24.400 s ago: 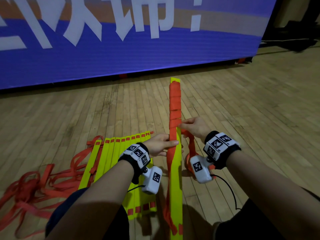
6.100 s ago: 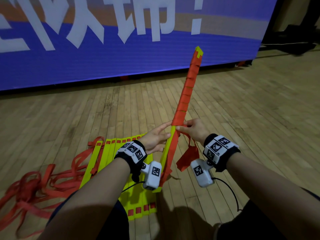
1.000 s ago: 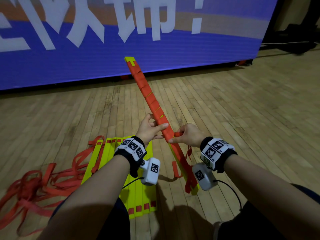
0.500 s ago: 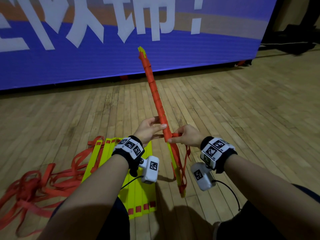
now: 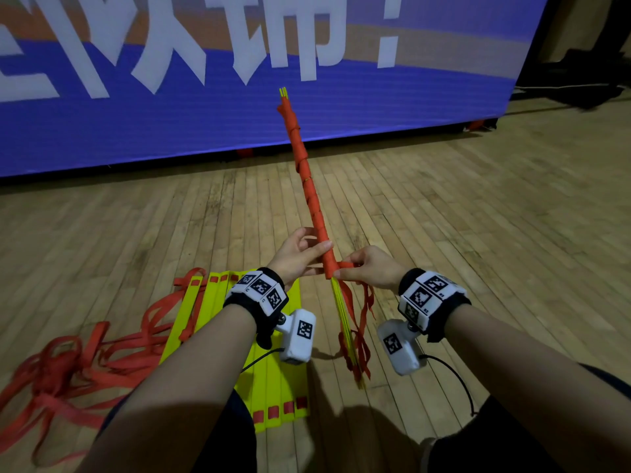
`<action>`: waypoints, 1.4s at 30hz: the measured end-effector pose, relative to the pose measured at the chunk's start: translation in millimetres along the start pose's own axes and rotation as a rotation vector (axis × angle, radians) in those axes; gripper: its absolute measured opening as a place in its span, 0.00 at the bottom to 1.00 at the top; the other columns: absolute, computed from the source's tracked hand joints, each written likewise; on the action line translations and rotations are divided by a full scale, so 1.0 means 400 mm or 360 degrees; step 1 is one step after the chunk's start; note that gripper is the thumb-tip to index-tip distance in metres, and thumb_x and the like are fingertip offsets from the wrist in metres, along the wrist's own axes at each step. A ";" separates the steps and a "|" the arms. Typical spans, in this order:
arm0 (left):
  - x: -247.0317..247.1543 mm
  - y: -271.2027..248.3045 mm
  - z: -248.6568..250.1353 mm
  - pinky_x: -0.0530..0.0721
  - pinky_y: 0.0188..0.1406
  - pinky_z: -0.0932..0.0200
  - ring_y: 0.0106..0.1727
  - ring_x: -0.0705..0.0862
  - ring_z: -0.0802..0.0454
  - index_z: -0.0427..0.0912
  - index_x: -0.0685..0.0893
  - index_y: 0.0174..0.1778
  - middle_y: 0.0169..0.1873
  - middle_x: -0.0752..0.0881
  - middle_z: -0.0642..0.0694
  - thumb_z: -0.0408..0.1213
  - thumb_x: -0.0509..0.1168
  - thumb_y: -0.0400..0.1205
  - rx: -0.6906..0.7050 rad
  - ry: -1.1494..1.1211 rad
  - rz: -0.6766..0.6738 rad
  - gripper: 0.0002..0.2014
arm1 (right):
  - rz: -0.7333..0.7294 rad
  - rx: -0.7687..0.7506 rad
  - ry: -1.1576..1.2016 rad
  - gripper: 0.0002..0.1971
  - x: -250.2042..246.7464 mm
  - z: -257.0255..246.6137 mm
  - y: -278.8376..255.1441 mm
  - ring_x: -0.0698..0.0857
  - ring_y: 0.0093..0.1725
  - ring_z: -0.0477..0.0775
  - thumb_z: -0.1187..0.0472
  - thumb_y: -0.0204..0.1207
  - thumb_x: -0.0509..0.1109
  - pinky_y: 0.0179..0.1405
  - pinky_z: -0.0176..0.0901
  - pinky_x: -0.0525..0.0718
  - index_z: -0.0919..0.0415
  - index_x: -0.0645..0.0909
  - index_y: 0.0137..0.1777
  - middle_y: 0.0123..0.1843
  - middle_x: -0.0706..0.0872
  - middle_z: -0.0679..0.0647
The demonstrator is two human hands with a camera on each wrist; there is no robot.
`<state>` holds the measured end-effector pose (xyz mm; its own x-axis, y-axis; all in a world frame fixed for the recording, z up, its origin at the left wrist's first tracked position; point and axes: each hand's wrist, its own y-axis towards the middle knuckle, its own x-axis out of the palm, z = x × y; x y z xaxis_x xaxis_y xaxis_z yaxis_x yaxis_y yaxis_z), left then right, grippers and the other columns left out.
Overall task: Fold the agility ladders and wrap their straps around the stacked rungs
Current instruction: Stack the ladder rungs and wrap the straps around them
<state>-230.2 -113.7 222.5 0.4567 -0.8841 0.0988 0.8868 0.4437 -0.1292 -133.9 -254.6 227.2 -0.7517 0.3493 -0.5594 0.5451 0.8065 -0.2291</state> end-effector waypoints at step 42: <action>0.008 0.007 -0.020 0.88 0.30 0.56 0.41 0.87 0.49 0.45 0.67 0.57 0.50 0.87 0.37 0.25 0.70 0.78 0.0093 0.0292 0.0140 0.20 | 0.0077 0.0021 -0.0301 0.13 0.024 0.000 0.000 0.81 0.25 0.45 0.53 0.75 0.75 0.30 0.39 0.80 0.58 0.79 0.33 0.26 0.82 0.51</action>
<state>-226.9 -116.5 214.6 0.5167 -0.8512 -0.0922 0.8492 0.5233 -0.0715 -141.2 -251.4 221.7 -0.6421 0.2908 -0.7093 0.5847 0.7842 -0.2077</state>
